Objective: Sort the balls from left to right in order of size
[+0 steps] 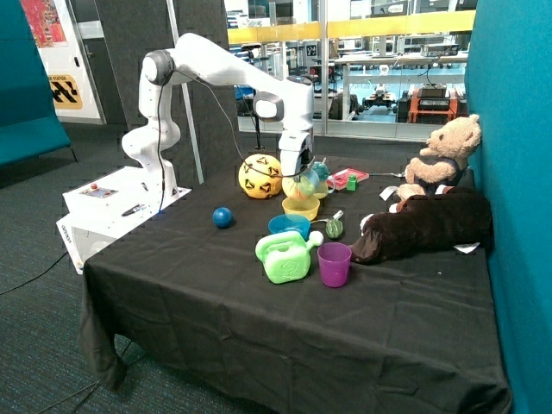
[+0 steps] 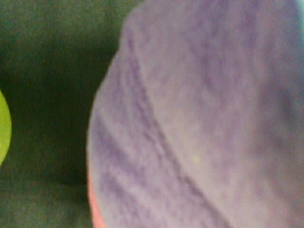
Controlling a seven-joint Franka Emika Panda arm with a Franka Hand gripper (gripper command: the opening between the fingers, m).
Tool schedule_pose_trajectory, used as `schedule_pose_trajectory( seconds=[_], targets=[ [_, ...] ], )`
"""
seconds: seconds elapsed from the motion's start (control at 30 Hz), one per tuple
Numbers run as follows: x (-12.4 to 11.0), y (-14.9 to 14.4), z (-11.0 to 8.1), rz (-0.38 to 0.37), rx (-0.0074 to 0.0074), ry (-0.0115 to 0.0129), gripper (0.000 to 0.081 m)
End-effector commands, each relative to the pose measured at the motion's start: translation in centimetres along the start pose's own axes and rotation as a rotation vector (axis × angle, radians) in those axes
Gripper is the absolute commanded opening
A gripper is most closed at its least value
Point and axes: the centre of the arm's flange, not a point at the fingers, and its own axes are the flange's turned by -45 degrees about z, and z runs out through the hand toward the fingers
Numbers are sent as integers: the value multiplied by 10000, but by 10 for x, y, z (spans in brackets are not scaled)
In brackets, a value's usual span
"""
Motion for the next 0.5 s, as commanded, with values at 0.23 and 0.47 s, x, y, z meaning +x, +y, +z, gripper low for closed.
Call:
schedule_pose_trajectory(
  seconds=[0.23, 0.47],
  targets=[
    [-30, 11, -22, -35, -12, 92, 0],
    [-41, 17, -28, -54, -12, 92, 0]
  ],
)
